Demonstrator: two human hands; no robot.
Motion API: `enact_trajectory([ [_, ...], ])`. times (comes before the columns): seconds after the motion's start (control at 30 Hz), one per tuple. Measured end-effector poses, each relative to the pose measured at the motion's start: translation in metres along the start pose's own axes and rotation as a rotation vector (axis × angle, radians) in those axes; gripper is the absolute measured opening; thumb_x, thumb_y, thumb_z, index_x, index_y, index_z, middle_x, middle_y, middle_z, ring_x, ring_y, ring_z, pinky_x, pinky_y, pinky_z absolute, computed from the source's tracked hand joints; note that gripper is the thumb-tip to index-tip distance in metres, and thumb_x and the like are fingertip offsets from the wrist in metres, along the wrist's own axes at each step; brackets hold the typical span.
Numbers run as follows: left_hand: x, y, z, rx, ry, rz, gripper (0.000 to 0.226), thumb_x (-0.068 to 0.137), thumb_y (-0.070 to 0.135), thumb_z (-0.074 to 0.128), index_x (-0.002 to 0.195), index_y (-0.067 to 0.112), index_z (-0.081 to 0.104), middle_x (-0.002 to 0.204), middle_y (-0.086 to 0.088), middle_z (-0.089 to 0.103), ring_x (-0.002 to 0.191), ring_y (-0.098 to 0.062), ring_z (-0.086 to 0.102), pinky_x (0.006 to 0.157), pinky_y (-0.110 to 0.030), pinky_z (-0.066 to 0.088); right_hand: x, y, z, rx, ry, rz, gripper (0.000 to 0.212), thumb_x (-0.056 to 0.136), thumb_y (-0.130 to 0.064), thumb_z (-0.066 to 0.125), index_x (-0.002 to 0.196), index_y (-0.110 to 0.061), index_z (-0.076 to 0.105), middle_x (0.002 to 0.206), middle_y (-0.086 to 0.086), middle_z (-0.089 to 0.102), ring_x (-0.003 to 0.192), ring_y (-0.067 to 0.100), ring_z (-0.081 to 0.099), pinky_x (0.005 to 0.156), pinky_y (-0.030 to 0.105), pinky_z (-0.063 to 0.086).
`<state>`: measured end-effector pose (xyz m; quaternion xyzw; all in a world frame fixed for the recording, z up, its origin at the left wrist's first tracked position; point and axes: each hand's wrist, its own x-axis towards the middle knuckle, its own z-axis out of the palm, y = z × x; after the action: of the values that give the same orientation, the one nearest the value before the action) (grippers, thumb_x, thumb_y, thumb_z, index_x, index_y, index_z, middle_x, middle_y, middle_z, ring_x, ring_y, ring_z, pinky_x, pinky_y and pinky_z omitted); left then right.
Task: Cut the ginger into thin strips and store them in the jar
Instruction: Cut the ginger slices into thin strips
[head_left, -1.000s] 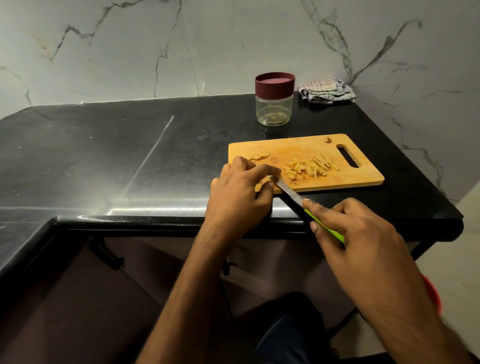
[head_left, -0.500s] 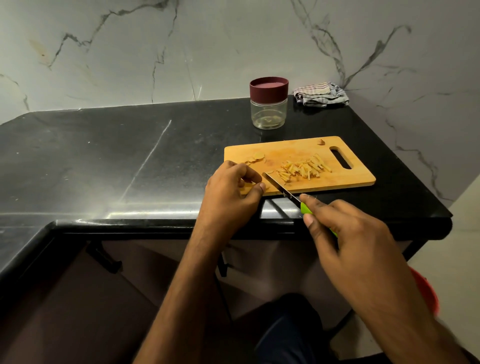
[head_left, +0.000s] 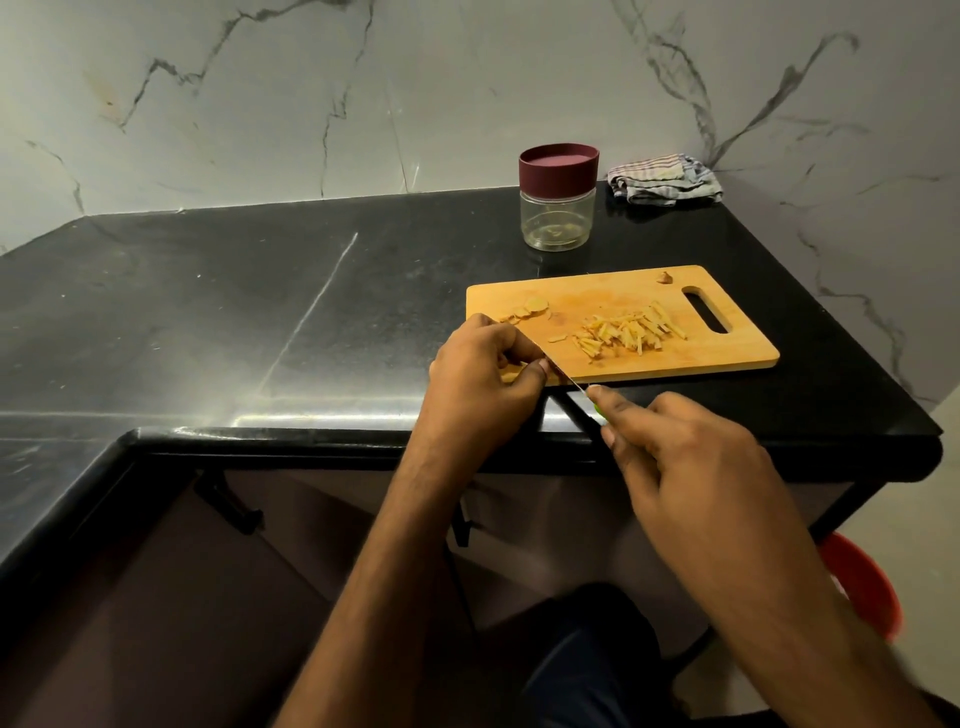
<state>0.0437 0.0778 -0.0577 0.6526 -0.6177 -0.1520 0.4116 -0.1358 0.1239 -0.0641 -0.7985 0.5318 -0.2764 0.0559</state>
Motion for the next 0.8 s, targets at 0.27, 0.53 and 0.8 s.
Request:
enact_trajectory([
  [0.27,-0.0010,-0.0031,0.0031,0.070,-0.021,0.069,0.017,0.089,0.029,0.066,0.101,0.039,0.057,0.092,0.014,0.049,0.091,-0.010,0.049,0.088,-0.051,0.050,-0.0046,0.0097,-0.0084,-0.029,-0.033,0.028,0.042,0.089,-0.034,0.054,0.130,-0.045,0.051,0.084,-0.011,0.045,0.071,0.005,0.045,0.053,0.022,0.040],
  [0.53,-0.0014,0.0004,0.0045,0.269,-0.095,0.099,0.032,0.099,0.035,0.051,0.126,0.050,0.060,0.106,0.011,0.044,0.102,-0.009,0.038,0.090,-0.037,0.035,-0.0046,0.0094,-0.0079,-0.017,-0.020,0.023,0.042,0.090,-0.036,0.052,0.131,-0.043,0.052,0.084,-0.012,0.044,0.070,0.003,0.044,0.052,0.017,0.032],
  [0.8,-0.0005,-0.0055,-0.0002,0.034,-0.005,0.028,0.017,0.090,0.029,0.070,0.106,0.030,0.063,0.097,0.014,0.053,0.087,-0.003,0.051,0.085,-0.031,0.049,-0.0067,0.0059,-0.0100,0.122,0.096,0.006,0.041,0.092,-0.035,0.050,0.132,-0.027,0.057,0.074,-0.010,0.051,0.059,0.001,0.045,0.050,0.013,0.029],
])
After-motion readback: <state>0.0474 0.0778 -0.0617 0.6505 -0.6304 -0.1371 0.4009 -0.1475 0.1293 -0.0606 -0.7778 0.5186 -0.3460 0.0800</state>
